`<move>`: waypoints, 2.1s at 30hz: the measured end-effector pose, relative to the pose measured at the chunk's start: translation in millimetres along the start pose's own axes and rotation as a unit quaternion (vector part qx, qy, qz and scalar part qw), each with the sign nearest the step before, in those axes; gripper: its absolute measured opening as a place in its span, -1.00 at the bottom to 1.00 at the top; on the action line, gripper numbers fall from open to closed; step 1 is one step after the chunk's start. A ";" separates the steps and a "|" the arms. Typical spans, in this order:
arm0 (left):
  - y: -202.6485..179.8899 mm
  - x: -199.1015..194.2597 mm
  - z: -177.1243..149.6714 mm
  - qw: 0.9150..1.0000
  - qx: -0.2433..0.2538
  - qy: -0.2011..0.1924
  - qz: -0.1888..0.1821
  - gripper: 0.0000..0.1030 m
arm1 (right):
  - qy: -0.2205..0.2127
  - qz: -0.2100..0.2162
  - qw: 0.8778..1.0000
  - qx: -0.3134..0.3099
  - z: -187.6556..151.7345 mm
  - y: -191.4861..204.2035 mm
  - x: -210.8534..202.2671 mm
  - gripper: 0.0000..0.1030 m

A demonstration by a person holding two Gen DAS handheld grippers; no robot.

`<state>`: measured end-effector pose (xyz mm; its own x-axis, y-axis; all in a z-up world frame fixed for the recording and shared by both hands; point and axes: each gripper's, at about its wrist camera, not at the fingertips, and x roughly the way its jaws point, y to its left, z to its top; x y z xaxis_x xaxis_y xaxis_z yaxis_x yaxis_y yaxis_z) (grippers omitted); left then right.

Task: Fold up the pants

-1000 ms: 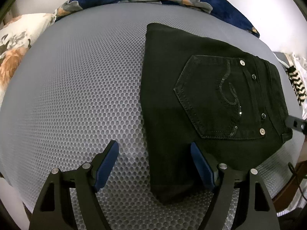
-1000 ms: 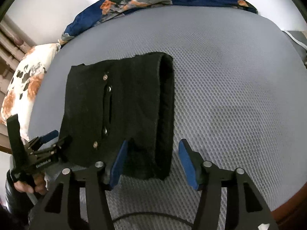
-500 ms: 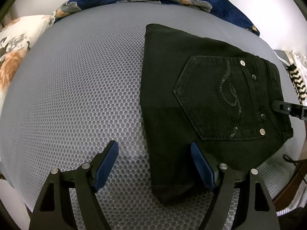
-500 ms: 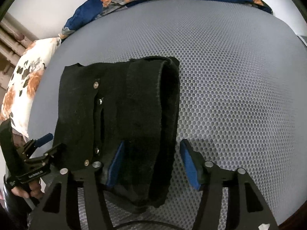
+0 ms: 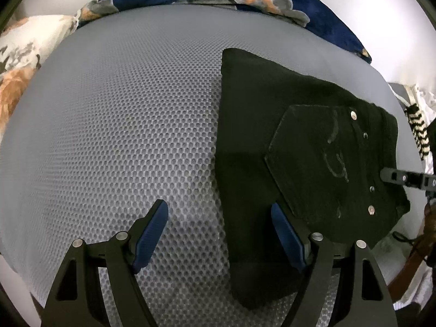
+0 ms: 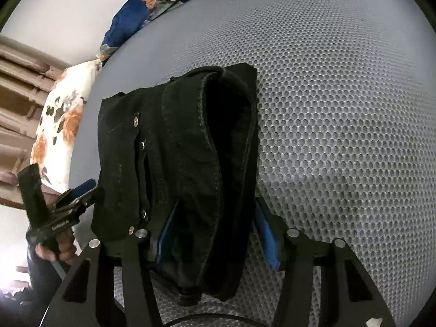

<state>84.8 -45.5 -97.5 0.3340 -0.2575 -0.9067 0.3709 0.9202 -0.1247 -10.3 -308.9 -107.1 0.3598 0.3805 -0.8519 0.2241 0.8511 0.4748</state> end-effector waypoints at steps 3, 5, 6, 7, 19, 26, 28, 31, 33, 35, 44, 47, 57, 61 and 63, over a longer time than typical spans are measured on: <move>3.9 5.2 1.8 1.000 -0.013 0.008 -0.017 0.48 | 0.012 0.024 1.000 0.001 4.5 -10.5 -2.8 0.02; 4.7 8.1 3.5 0.999 -0.015 0.012 -0.026 0.45 | 0.021 0.037 0.999 0.000 7.1 -14.1 -2.9 0.02; 4.4 9.6 4.3 0.999 -0.014 0.014 -0.030 0.44 | 0.024 0.041 0.999 -0.001 8.1 -15.4 -2.8 0.02; 3.8 10.4 4.7 0.999 -0.014 0.014 -0.033 0.42 | 0.028 0.045 0.999 -0.004 9.3 -16.8 -3.0 0.03; 22.4 10.0 2.0 0.997 -0.021 0.019 -0.065 0.40 | 0.038 0.112 0.993 0.014 7.2 -48.3 -10.0 0.04; 13.0 16.3 9.7 0.994 -0.018 0.030 -0.101 0.40 | 0.039 0.131 0.991 0.015 6.4 -70.6 -19.2 0.01; 13.0 18.0 10.9 0.990 -0.030 0.037 -0.133 0.40 | 0.042 0.132 0.990 0.013 7.5 -72.8 -20.0 0.00; 17.4 20.1 11.5 0.986 -0.050 0.040 -0.154 0.40 | 0.046 0.135 0.990 0.012 8.6 -71.7 -19.7 0.00; 23.5 20.8 11.3 0.983 -0.060 0.042 -0.171 0.40 | 0.047 0.138 0.989 0.012 9.1 -73.1 -20.5 -0.01; 32.8 19.8 9.8 0.980 -0.065 0.037 -0.185 0.40 | 0.048 0.142 0.989 0.011 11.8 -73.6 -21.0 -0.02; 51.0 17.2 13.2 0.969 -0.093 0.033 -0.228 0.30 | 0.046 0.174 0.984 0.016 27.5 -78.2 -12.2 -0.24; 44.3 18.1 15.4 0.973 -0.086 0.028 -0.213 0.10 | 0.034 0.195 0.980 0.032 31.3 -78.7 -4.7 -0.29; 7.5 11.1 19.9 0.995 -0.030 0.004 -0.096 -0.16 | -0.020 0.145 0.988 0.050 17.6 -53.4 -7.0 -0.39; -1.2 12.8 15.8 0.997 -0.025 0.001 -0.076 -0.17 | -0.028 0.117 0.992 0.045 15.1 -33.6 -6.6 -0.42; -4.1 13.0 11.2 0.997 -0.027 -0.001 -0.073 -0.18 | -0.035 0.099 0.994 0.038 13.9 -22.3 -6.9 -0.44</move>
<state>97.3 -55.9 -104.3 0.2813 -0.3910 -0.8763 0.3689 0.8871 -0.2774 -5.2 -335.6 -108.7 0.4653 0.5091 -0.7241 0.2096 0.7314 0.6489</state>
